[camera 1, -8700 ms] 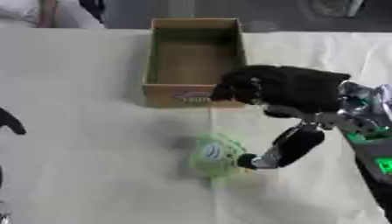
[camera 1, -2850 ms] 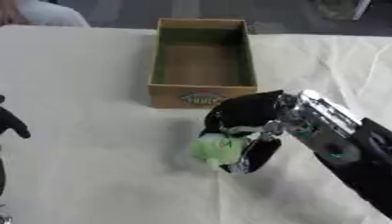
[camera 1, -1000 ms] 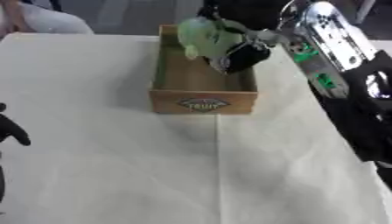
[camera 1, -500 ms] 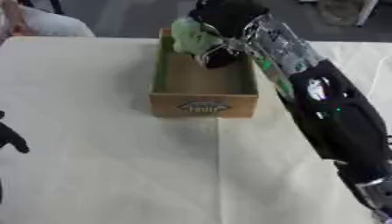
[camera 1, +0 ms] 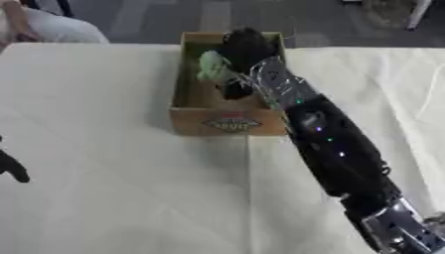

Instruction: Pick up objects on the table and place them in the box.

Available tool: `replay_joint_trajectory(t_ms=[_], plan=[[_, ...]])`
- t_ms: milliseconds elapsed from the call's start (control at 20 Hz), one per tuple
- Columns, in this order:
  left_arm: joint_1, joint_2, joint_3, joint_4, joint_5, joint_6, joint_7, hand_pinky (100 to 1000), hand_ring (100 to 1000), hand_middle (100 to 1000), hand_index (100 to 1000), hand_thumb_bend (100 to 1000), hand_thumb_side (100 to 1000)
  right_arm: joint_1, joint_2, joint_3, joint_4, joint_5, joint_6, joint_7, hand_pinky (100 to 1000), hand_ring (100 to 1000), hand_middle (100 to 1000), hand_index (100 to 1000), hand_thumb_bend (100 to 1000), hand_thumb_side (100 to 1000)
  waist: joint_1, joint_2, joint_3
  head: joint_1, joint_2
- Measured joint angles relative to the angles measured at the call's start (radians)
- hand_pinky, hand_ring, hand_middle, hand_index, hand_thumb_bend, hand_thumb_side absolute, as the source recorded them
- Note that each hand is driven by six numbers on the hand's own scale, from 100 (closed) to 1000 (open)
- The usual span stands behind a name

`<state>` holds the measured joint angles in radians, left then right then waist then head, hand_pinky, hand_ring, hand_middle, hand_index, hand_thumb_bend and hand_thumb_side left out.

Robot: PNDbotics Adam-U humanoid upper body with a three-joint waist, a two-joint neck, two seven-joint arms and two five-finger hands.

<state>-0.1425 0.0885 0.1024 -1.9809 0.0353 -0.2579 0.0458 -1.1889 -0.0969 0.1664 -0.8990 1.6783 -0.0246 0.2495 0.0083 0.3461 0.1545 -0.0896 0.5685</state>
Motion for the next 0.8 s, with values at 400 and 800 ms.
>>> replay_joint_trajectory(t_ms=[400,800], plan=[[-0.001,-0.001,-0.001,0.0,0.0,-0.002,-0.005,300,376,388,633,100,915,-0.006,0.04,-0.036,0.074,0.008,0.02,0.041,859,862,612,829,100,633,0.0,0.0,0.009,-0.002,0.0],[-0.001,-0.001,-0.005,0.0,0.0,-0.001,-0.007,300,377,388,633,100,914,-0.032,0.065,-0.056,0.085,0.011,0.062,0.155,888,920,696,941,100,809,-0.001,0.0,0.01,-0.007,0.0]])
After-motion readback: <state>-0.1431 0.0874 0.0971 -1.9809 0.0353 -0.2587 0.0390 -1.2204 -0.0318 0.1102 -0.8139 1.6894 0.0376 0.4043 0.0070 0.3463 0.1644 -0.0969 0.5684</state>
